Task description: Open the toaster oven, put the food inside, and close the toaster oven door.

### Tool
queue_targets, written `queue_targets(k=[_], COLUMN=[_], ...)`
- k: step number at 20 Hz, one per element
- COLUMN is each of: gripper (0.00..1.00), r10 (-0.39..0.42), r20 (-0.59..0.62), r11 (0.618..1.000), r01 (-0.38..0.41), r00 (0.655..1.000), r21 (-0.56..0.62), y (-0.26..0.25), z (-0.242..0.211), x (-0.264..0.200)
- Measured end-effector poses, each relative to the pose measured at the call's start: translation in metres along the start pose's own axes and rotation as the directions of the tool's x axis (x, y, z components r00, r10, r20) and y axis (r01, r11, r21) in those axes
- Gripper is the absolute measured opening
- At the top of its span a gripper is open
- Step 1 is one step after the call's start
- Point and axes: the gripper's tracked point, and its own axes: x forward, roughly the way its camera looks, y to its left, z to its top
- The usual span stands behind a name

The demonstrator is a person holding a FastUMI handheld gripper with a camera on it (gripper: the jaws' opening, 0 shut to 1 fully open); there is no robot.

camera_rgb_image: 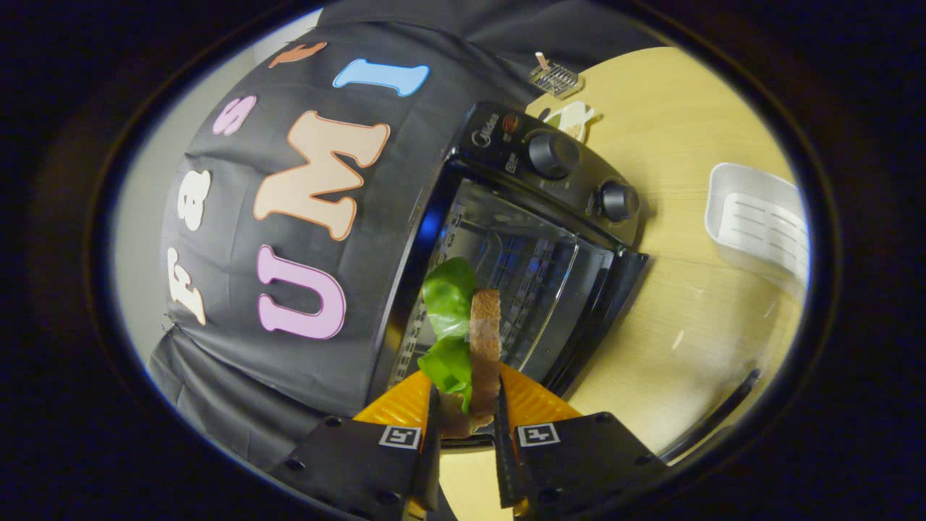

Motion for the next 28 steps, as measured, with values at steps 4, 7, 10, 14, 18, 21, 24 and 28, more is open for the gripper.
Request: queue_targets(k=[4, 7, 10, 14, 18, 21, 24, 28], gripper=[0.34, 0.37, 0.4, 0.6, 0.79, 0.94, 0.99, 0.99], r10=[0.013, 0.0, -0.065, -0.119, -0.184, -0.277, -0.292, -0.275], r20=[0.024, 0.038, 0.052, 0.107, 0.16, 0.221, 0.238, 0.225], r11=[1.0, 1.0, 0.993, 0.969, 0.902, 0.775, 0.684, 0.635], r01=[-0.013, 0.0, 0.07, 0.139, 0.231, 0.354, 0.376, 0.352], r00=[1.0, 0.999, 0.997, 0.987, 0.97, 0.935, 0.926, 0.935], r21=[0.006, 0.008, -0.092, -0.204, -0.363, -0.523, -0.625, -0.688], y=[0.001, 0.0, -0.011, -0.019, -0.025, -0.037, -0.03, -0.012], z=[0.0, 0.004, 0.014, 0.028, 0.044, 0.057, 0.058, 0.055], x=[0.032, 0.056, 0.058, 0.051, 0.036, 0.017, 0.005, -0.016])
